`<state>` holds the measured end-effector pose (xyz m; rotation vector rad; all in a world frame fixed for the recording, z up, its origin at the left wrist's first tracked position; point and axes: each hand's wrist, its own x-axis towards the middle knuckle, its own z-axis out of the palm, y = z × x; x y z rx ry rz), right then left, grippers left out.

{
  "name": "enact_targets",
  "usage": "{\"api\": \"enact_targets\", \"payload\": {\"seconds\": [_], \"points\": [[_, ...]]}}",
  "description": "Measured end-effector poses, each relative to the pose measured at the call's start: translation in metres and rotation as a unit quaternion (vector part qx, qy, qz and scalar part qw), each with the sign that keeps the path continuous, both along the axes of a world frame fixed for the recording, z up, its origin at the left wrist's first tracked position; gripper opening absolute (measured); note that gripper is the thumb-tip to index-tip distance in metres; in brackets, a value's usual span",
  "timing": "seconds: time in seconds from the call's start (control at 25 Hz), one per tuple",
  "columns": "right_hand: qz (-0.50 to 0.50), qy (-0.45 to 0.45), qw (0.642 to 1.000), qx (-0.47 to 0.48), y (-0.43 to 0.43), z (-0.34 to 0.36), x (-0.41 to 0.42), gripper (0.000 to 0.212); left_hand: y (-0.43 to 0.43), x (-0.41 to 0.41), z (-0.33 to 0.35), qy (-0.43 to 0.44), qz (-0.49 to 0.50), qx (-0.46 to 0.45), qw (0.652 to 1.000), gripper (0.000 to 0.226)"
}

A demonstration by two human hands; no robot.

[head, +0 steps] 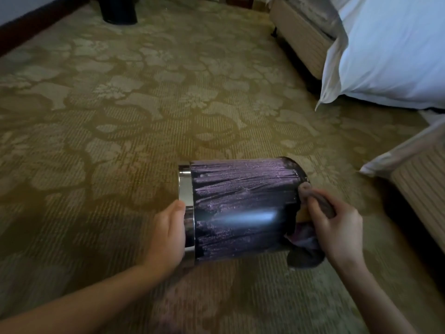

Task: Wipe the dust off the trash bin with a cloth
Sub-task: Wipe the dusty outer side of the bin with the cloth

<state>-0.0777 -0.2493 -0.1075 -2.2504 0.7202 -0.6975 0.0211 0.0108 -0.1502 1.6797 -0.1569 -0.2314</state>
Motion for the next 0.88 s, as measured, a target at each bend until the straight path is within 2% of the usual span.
{"api": "enact_targets", "payload": {"seconds": [0.16, 0.28, 0.36, 0.56, 0.72, 0.8, 0.88], "points": [[-0.019, 0.007, 0.993, -0.119, 0.009, -0.012, -0.013, 0.023, 0.013, 0.001, -0.008, 0.002, -0.059, 0.023, 0.998, 0.051], [-0.031, 0.038, 0.988, -0.146, 0.021, -0.010, -0.016, 0.029, 0.017, 0.001, -0.009, 0.012, -0.063, 0.029, 0.997, 0.049], [-0.027, 0.063, 0.988, -0.139, 0.028, -0.006, -0.017, 0.030, 0.017, 0.000, -0.006, 0.009, -0.077, 0.037, 0.996, 0.049], [-0.034, 0.127, 0.990, -0.045, 0.035, 0.008, -0.010, 0.030, 0.018, 0.000, -0.004, 0.006, -0.084, 0.019, 0.996, 0.046], [-0.012, 0.119, 0.993, 0.022, 0.048, 0.015, -0.003, 0.030, 0.018, -0.002, -0.004, 0.009, -0.079, 0.011, 0.997, 0.045], [0.022, 0.144, 0.989, 0.023, 0.071, 0.019, 0.005, 0.032, 0.016, -0.005, -0.003, 0.022, -0.069, 0.006, 0.997, 0.045], [0.086, 0.169, 0.982, -0.018, 0.101, 0.019, 0.015, 0.033, 0.016, -0.007, 0.000, 0.030, -0.069, 0.004, 0.997, 0.043]]}}
